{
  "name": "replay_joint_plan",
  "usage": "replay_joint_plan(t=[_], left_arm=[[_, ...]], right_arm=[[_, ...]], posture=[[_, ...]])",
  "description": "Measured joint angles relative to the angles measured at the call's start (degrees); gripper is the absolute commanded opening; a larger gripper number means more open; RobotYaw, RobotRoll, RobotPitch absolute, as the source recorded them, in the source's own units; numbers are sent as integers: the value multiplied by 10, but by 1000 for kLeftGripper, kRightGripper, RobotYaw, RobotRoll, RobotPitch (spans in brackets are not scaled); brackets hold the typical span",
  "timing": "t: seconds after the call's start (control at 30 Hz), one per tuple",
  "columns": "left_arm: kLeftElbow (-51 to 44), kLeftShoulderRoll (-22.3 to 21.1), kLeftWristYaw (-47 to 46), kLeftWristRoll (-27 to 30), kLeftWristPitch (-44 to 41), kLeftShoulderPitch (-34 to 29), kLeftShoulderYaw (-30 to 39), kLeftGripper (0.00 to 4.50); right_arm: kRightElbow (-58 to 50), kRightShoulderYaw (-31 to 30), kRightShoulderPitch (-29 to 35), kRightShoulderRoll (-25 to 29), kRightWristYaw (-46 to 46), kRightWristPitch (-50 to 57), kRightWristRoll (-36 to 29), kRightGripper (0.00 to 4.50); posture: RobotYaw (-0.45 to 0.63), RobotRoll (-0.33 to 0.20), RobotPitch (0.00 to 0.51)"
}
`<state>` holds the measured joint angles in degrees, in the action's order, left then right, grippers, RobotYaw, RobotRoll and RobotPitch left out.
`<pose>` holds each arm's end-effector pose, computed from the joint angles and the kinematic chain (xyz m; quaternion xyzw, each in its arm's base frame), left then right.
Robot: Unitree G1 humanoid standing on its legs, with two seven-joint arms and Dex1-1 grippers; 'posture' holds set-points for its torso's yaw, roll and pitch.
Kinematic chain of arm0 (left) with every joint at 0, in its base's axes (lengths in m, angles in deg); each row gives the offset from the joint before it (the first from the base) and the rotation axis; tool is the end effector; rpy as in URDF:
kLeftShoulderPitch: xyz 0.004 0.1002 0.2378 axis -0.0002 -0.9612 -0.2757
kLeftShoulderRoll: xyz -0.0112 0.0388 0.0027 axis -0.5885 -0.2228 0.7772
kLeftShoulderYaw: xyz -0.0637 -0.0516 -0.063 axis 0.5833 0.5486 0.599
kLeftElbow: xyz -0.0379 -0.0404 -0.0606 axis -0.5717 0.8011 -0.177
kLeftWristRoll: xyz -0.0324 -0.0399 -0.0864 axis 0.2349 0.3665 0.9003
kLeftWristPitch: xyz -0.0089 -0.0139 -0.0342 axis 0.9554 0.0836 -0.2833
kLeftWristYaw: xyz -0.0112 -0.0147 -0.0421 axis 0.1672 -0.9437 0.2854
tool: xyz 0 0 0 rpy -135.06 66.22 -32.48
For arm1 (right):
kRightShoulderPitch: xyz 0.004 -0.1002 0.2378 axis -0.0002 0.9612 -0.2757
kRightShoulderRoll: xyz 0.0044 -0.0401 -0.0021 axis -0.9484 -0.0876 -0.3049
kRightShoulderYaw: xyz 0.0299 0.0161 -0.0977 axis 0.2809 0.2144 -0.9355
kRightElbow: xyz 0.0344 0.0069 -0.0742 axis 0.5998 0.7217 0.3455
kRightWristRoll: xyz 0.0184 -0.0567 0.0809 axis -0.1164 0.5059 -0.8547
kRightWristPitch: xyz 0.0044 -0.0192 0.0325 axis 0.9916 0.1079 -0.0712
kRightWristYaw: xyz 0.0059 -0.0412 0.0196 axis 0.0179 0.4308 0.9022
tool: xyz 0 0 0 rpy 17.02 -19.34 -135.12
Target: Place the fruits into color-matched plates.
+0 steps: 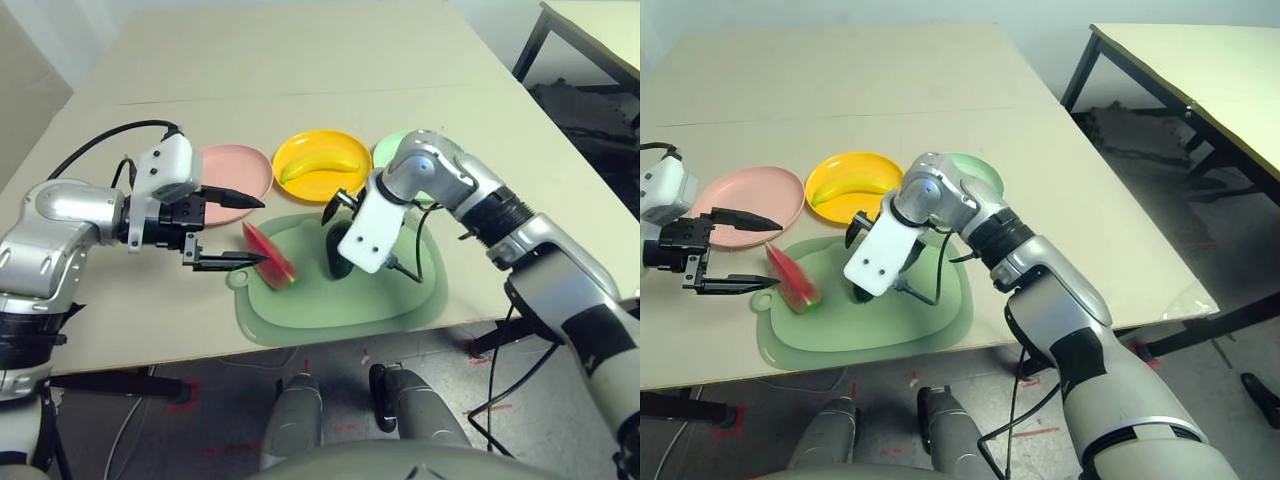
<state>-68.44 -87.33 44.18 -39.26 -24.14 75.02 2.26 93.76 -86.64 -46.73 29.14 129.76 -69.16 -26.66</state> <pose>0.2394 0.2853 0.2290 0.2685 0.1266 -0.5753 0.7622 0.3142 -0.0399 0.2177 -0.6712 -0.0775 0.6871 0.2674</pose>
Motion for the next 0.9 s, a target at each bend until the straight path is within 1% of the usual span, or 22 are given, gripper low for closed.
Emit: replay_joint_plan(t=[0.27, 0.3, 0.33, 0.43, 0.7, 0.8, 0.87, 0.9], left_arm=[[0, 0, 0, -6, 10, -3, 0, 4500], [0, 0, 0, -6, 10, -4, 0, 4500], [0, 0, 1, -7, 11, -6, 0, 4500], [0, 0, 1, -8, 14, -11, 0, 4500], [6, 1, 3, -12, 28, -11, 0, 4500], [9, 6, 3, -11, 29, -11, 0, 4500], [11, 10, 4, -11, 29, -11, 0, 4500], [13, 12, 4, -11, 29, -10, 0, 4500]], right_arm=[[-8, -7, 18, 3, -4, 38, 19, 4458], [-9, -7, 19, 4, -4, 44, 20, 4194], [-9, -7, 20, 5, -3, 52, 20, 4046], [-12, -7, 23, 9, 1, 71, 22, 3087], [-34, -6, 30, 16, 15, 104, 17, 3069], [-31, -4, 28, 29, 19, 106, 13, 3069], [-7, -1, 9, 44, 20, 105, 11, 3069], [17, 3, -14, 54, 17, 105, 12, 3069]], posture=[[142, 0, 149], [142, 0, 149], [142, 0, 149], [139, 0, 150], [122, 0, 145], [113, 0, 142], [111, 0, 142], [111, 0, 142]])
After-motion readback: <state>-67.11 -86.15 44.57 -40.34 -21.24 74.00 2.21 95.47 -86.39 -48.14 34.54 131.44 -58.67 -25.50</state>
